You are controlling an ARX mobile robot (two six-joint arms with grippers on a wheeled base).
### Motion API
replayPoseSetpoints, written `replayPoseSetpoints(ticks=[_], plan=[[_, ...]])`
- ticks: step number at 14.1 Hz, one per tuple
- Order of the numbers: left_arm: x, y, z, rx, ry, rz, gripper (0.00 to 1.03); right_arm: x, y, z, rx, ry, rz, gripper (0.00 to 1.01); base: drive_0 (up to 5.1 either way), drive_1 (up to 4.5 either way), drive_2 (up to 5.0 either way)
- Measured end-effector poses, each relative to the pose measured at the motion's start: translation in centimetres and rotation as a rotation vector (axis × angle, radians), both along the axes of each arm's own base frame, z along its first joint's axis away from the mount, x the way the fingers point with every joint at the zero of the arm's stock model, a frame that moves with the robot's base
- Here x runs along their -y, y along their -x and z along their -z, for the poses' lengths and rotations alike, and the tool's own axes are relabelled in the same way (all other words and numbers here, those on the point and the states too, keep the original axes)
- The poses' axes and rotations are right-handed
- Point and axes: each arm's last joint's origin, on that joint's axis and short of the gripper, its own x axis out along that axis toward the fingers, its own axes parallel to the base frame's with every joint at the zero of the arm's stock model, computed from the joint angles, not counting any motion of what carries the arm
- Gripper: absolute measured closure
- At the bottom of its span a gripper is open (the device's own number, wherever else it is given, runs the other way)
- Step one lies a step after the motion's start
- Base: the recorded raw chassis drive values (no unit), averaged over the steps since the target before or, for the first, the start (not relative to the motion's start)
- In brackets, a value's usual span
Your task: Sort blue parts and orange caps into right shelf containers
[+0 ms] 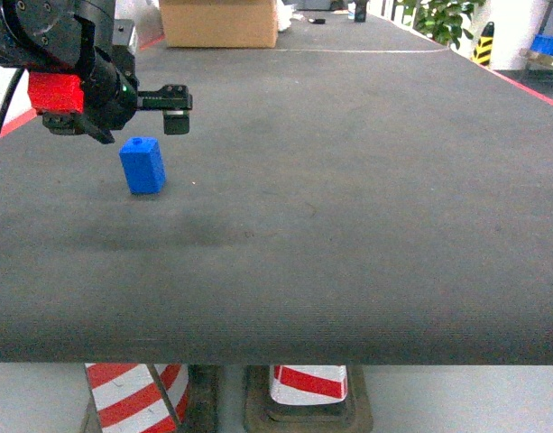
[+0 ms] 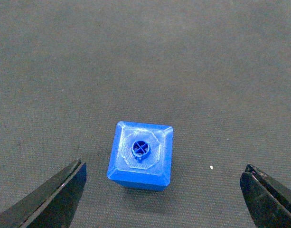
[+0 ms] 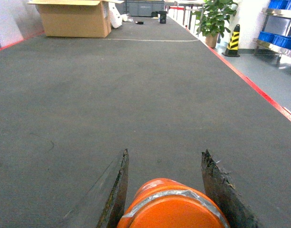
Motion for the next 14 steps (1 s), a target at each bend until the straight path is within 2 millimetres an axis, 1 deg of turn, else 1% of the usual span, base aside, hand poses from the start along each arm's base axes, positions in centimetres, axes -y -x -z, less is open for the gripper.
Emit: replayPoseSetpoints(ticks=[2,5,6,8,10,11,12,14], plan=[[0.0,-1.0,0.7,-0.018,-0.005,-0.002,0.05,0.0,0.0,0.0,-0.001,0.0,0.0,0.6,0.0,0.0,0.0],[-0.3,-2.6,2.3,-0.057,0.023,-0.003,0.05,0.0,0.0,0.0,-0.001,0.0,0.0,0.6,0.0,0.0,0.0],[-0.5,-2.8,2.7,-0.062,0.029,-0.011,0.09,0.0,0.0,0.0,0.0,0.0,0.0,0.6,0.0,0.0,0.0],[-1.0,-3.2,3.5,-0.083,0.029,-0.043,0.3,0.0,0.0,0.0,-0.001,0.0,0.0,0.6,0.0,0.0,0.0],[-1.4,-3.1,4.3,-0.084,0.027,-0.072,0.5,0.0,0.0,0.0,-0.001,0.0,0.0,0.6,0.0,0.0,0.0],[-1.6,-2.9,4.4,-0.075,0.025,-0.076,0.56,0.0,0.0,0.0,0.0,0.0,0.0,0.6,0.0,0.0,0.0],[-1.8,-2.1,4.5,-0.062,0.019,-0.075,0.57,0.0,0.0,0.0,0.0,0.0,0.0,0.6,0.0,0.0,0.0],[-1.9,0.3,3.3,-0.018,0.016,-0.057,0.57,0.0,0.0,0.0,-0.001,0.0,0.0,0.6,0.0,0.0,0.0]])
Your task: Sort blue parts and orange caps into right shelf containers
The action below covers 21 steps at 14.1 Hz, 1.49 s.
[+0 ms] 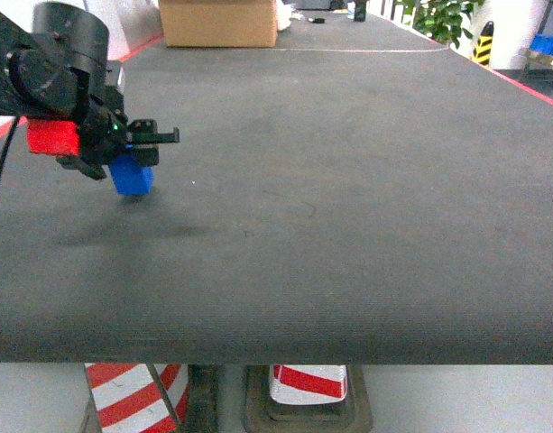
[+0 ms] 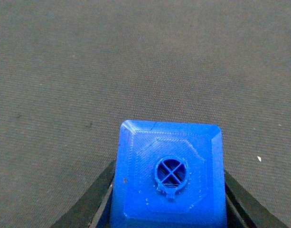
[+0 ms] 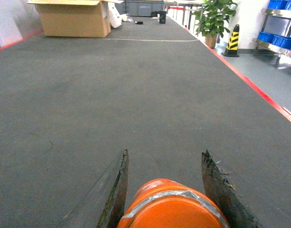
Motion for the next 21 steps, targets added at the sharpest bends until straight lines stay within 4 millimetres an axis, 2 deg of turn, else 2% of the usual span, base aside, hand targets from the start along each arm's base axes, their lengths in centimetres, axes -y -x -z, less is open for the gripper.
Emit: replayPoseSetpoints(ticks=[3,4,5,7,8,9,10,11,12,15,16,17,19,21], plan=[[-0.4,7.6,-8.0,0.209,-0.006,0.056,0.58,0.0,0.0,0.0,0.001,0.0,0.0,0.6,0.0,0.0,0.0],[-0.7,11.7,-11.0,0.278,-0.021,0.056,0.58,0.0,0.0,0.0,0.001,0.0,0.0,0.6,0.0,0.0,0.0],[-0.8,15.0,-12.1,0.29,-0.024,0.076,0.58,0.0,0.0,0.0,0.001,0.0,0.0,0.6,0.0,0.0,0.0],[-0.8,20.9,-11.5,0.274,-0.013,0.096,0.58,0.0,0.0,0.0,0.001,0.0,0.0,0.6,0.0,0.0,0.0],[-0.8,22.6,-11.2,0.271,-0.005,0.1,0.58,0.0,0.0,0.0,0.0,0.0,0.0,0.6,0.0,0.0,0.0],[-0.7,22.8,-11.7,0.315,0.004,0.105,0.58,0.0,0.0,0.0,0.001,0.0,0.0,0.6,0.0,0.0,0.0],[-0.9,22.9,-11.8,0.468,0.015,0.14,0.58,0.0,0.1,0.0,0.001,0.0,0.0,0.6,0.0,0.0,0.0],[-1.4,24.9,-10.1,0.544,0.01,0.154,0.58,0.0,0.9,0.4,-0.008,0.0,0.0,0.6,0.0,0.0,0.0],[-1.9,26.7,-8.5,0.559,0.007,0.147,0.58,0.0,1.9,0.8,-0.008,0.0,0.0,0.6,0.0,0.0,0.0],[-2.6,30.2,-6.5,0.571,0.008,0.149,0.58,0.0,3.7,1.4,-0.008,0.0,0.0,0.6,0.0,0.0,0.0],[-3.5,31.3,-5.7,0.562,0.011,0.156,0.58,0.0,4.3,1.6,-0.007,0.0,0.0,0.6,0.0,0.0,0.0],[-3.8,32.0,-5.3,0.56,0.006,0.137,0.58,0.0,4.7,1.8,0.019,0.0,0.001,0.6,0.0,0.0,0.0],[-3.7,33.5,-4.6,0.567,0.009,0.151,0.58,0.0,5.4,2.9,-0.034,0.0,0.0,0.6,0.0,0.0,0.0],[-3.7,34.6,-4.0,0.563,0.009,0.15,0.58,0.0,5.8,2.2,0.021,0.0,0.0,0.6,0.0,0.0,0.0]])
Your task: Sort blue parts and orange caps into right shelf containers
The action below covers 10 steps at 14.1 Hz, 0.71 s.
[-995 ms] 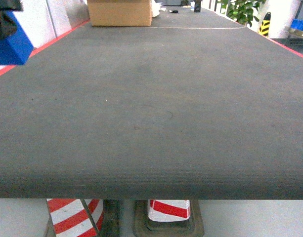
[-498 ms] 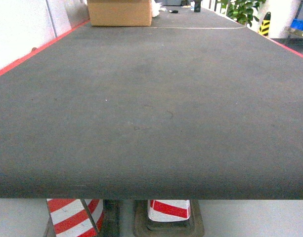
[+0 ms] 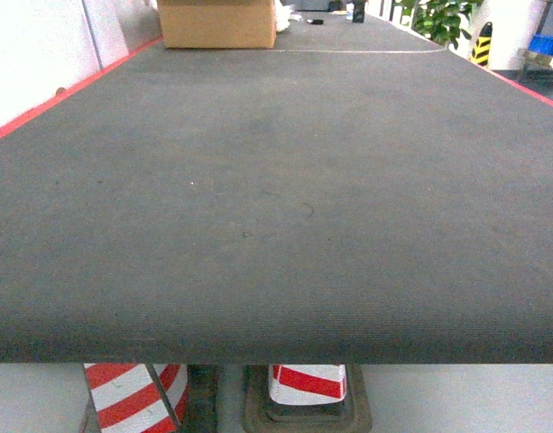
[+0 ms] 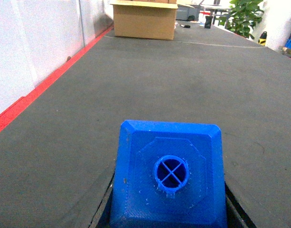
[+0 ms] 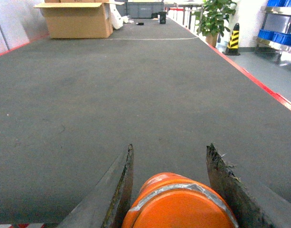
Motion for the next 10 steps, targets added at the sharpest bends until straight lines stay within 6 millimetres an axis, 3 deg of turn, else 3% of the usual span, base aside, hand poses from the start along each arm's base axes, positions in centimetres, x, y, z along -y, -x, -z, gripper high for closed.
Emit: replayPoseSetpoints(ticks=[7,10], plan=[[-0.02,0.63,0.26,0.005,0.0,-0.002,0.58,0.0,-0.04,0.14,-0.013,0.0,0.0,0.6,0.0,0.0,0.0],[-0.06,0.61,0.35,-0.002,0.0,-0.01,0.58,0.0,-0.05,0.16,-0.014,0.0,-0.001,0.6,4.3,-4.29,0.0]])
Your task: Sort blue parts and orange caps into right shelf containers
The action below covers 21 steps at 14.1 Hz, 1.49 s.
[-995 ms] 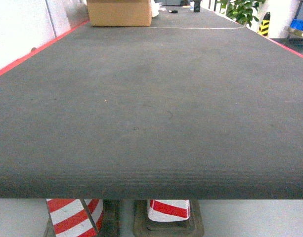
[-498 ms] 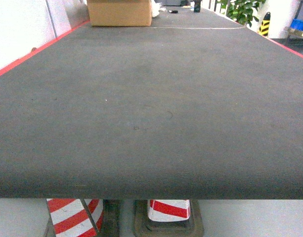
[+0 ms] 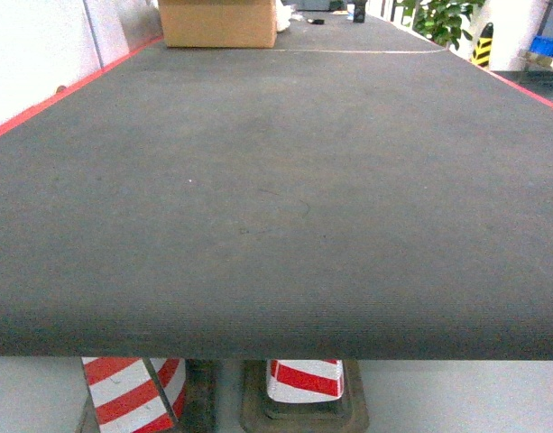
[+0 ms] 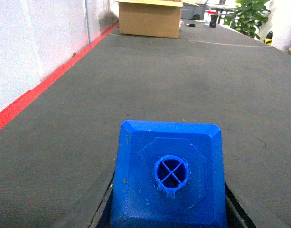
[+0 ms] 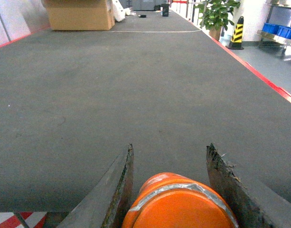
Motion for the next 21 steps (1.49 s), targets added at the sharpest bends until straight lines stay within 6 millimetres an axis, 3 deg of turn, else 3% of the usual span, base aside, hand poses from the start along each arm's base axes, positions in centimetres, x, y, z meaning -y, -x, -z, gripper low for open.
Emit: replayPoseSetpoints(ticks=[7,21], plan=[[0.04,0.01,-0.08,0.007,0.0,0.006,0.58,0.0,0.0,-0.02,0.002,0.0,0.001,0.6,4.3,-4.29,0.0],[0.06,0.01,-0.06,0.005,0.0,0.009,0.58,0.0,0.0,-0.02,0.002,0.0,0.0,0.6,5.1,-2.4,-2.4]])
